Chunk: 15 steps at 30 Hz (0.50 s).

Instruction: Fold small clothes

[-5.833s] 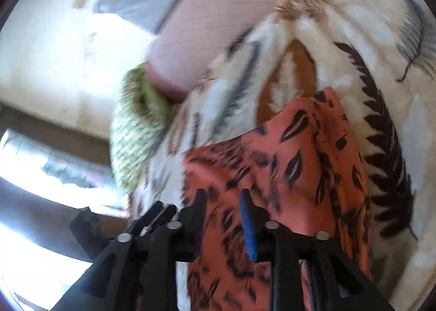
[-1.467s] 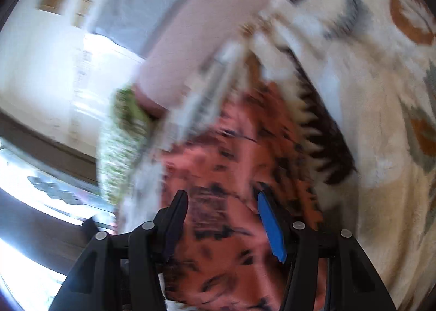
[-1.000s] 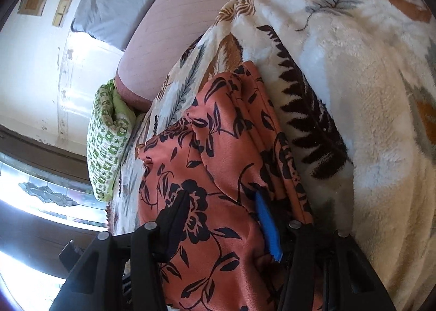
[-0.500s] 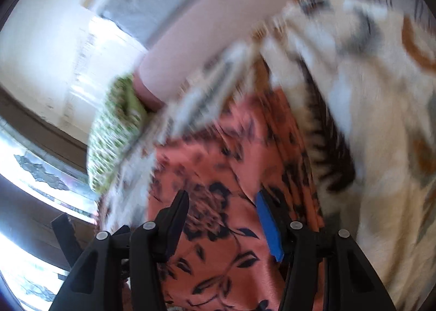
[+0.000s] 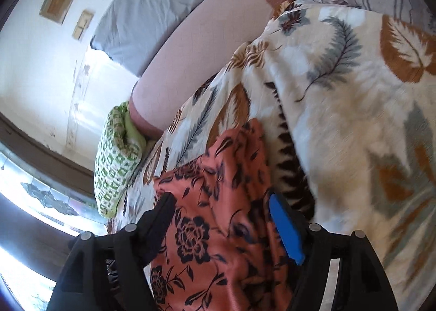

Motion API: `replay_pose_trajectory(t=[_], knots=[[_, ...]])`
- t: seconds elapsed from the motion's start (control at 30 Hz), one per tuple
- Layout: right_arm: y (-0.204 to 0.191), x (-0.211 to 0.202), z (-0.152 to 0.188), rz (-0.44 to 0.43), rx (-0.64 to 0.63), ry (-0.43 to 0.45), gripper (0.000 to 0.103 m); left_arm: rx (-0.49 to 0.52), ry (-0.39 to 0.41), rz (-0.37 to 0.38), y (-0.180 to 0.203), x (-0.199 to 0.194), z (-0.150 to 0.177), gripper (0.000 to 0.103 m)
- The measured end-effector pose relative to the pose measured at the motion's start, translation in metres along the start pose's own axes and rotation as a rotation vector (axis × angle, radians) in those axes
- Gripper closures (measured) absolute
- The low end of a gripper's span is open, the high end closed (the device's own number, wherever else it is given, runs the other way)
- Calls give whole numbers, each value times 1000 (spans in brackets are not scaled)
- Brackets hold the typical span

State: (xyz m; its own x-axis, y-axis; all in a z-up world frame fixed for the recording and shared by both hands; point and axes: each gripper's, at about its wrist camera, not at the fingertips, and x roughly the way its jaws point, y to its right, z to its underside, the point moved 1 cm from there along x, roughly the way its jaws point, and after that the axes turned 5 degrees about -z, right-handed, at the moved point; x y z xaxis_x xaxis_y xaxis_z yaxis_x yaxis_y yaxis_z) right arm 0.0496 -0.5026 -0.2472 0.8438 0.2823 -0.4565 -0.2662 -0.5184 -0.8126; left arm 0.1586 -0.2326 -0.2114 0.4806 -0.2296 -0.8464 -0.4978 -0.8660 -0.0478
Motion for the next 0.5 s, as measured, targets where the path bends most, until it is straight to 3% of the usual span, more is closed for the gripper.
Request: replay_pose_trajectory(t=[0.1, 0.33, 0.5], knots=[[12, 2, -6, 20, 17, -29, 28, 48, -5, 8, 7, 5, -4, 0], [23, 26, -10, 36, 33, -114, 28, 33, -21, 98, 7, 17, -2, 0], [18, 37, -13, 34, 16, -120, 28, 50, 3, 89, 7, 15, -6, 0]])
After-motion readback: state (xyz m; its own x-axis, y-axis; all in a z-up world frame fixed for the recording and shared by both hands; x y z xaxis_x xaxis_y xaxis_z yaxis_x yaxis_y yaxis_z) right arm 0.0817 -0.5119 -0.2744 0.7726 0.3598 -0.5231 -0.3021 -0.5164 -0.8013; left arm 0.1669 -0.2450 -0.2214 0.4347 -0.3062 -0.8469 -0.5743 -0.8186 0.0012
